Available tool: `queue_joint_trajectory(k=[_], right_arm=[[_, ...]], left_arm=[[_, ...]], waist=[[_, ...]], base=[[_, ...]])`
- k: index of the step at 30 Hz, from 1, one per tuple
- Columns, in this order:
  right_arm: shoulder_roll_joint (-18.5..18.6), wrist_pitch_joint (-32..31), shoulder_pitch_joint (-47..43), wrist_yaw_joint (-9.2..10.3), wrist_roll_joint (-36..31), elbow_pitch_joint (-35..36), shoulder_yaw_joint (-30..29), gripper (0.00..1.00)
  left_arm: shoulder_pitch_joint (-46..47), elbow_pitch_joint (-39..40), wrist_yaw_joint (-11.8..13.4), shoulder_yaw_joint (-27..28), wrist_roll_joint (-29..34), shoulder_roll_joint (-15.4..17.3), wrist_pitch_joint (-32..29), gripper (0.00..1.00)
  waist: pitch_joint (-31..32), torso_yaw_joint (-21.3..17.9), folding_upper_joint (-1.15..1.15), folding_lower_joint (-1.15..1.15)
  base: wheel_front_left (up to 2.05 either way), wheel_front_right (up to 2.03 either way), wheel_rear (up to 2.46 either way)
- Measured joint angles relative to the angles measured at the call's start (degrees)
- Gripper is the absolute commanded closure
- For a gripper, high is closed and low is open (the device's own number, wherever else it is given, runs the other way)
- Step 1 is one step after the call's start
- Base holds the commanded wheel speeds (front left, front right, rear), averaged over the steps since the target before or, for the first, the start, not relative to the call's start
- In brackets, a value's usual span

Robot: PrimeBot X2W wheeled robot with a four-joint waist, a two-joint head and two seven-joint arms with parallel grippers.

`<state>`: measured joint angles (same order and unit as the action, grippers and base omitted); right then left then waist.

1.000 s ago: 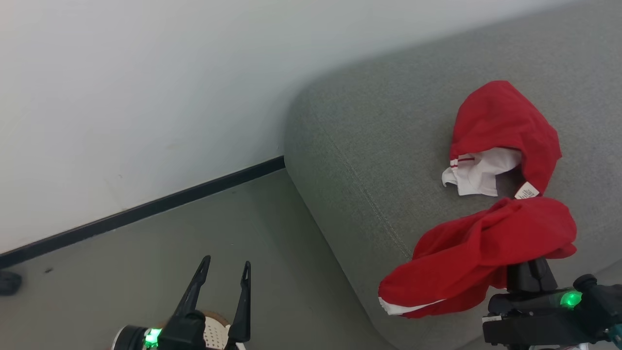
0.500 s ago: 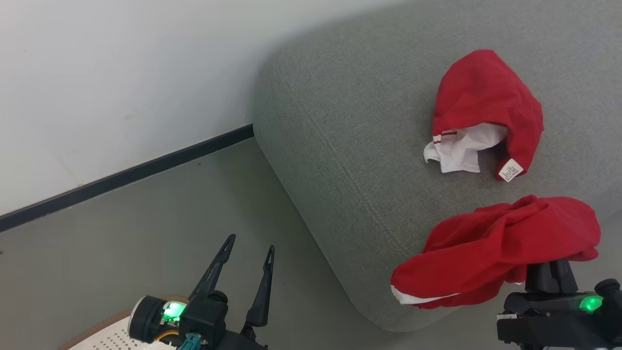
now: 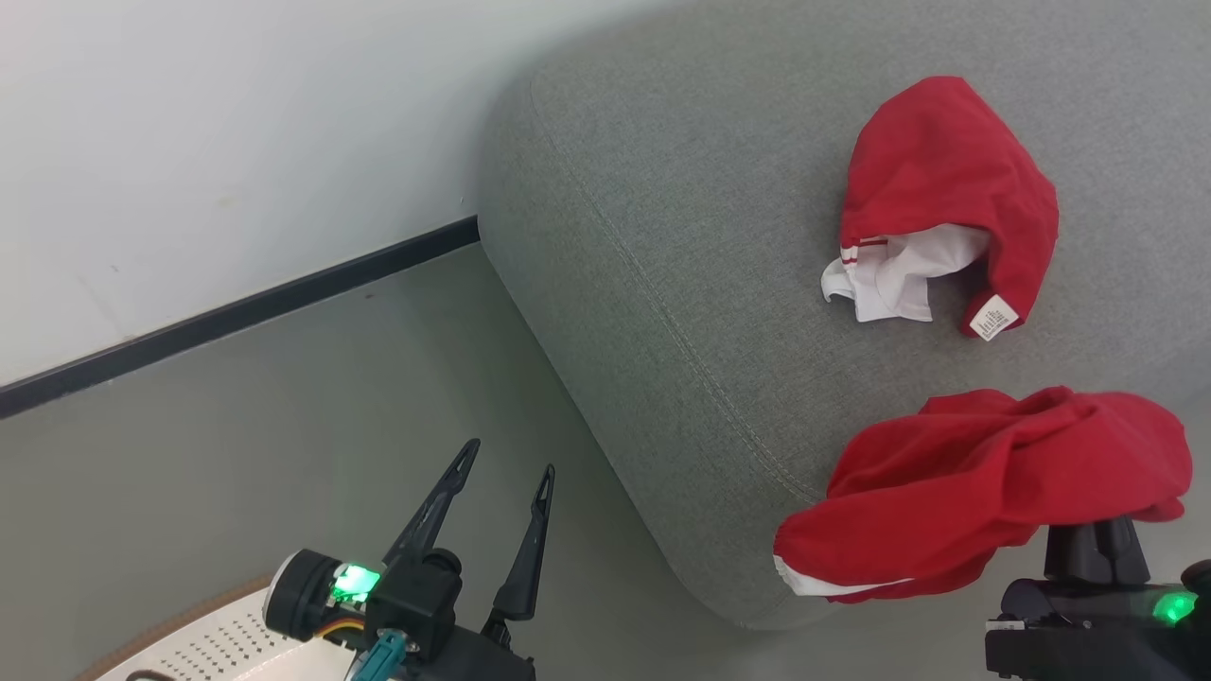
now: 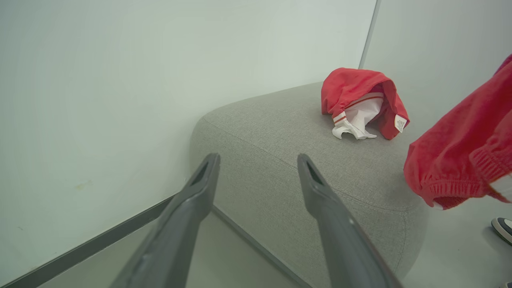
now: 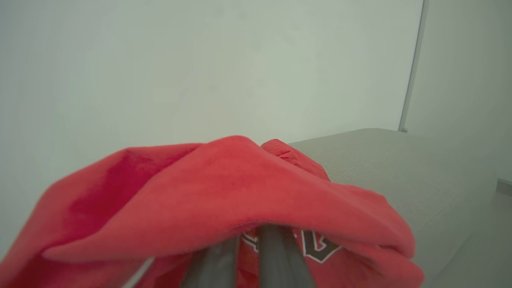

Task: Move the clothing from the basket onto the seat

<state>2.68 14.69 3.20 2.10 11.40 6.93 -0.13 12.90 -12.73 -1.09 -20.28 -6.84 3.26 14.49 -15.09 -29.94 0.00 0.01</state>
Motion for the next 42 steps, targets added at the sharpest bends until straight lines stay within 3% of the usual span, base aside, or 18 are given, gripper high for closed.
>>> queue_joint_trajectory(k=[8,15,27,33,42], right_arm=[[-0.2,0.0,-0.4,1.00,0.1,0.0,-2.8,1.00],[1.0,0.0,0.9,0.90,2.5,0.4,-10.0,1.00],[8.2,0.0,13.8,-3.81,12.3,-1.2,-20.4,1.00],[11.5,0.0,22.6,-5.53,14.2,-3.5,-21.2,1.00],[18.1,0.0,37.0,-6.42,15.0,-9.7,-21.5,1.00]], left_arm=[[1.0,-1.0,-0.5,-0.4,0.0,0.0,0.0,0.00],[1.0,-0.9,-0.5,-0.1,0.1,0.0,0.0,0.00],[1.0,0.5,-0.9,0.4,1.1,1.5,0.0,0.00],[1.0,1.3,-1.0,1.0,1.6,3.2,0.0,0.00],[0.9,3.0,-1.0,2.6,3.1,5.9,0.0,0.00]], waist=[[-0.6,0.0,0.00,0.00],[-1.5,0.0,0.00,-0.01],[-4.9,-0.2,0.00,-0.01],[-7.3,-0.1,0.00,0.00],[-10.7,0.3,0.00,0.00]], base=[[0.00,0.00,0.00],[0.00,0.00,0.00],[0.00,0.00,0.00],[0.00,0.00,0.00],[0.00,0.00,0.00]])
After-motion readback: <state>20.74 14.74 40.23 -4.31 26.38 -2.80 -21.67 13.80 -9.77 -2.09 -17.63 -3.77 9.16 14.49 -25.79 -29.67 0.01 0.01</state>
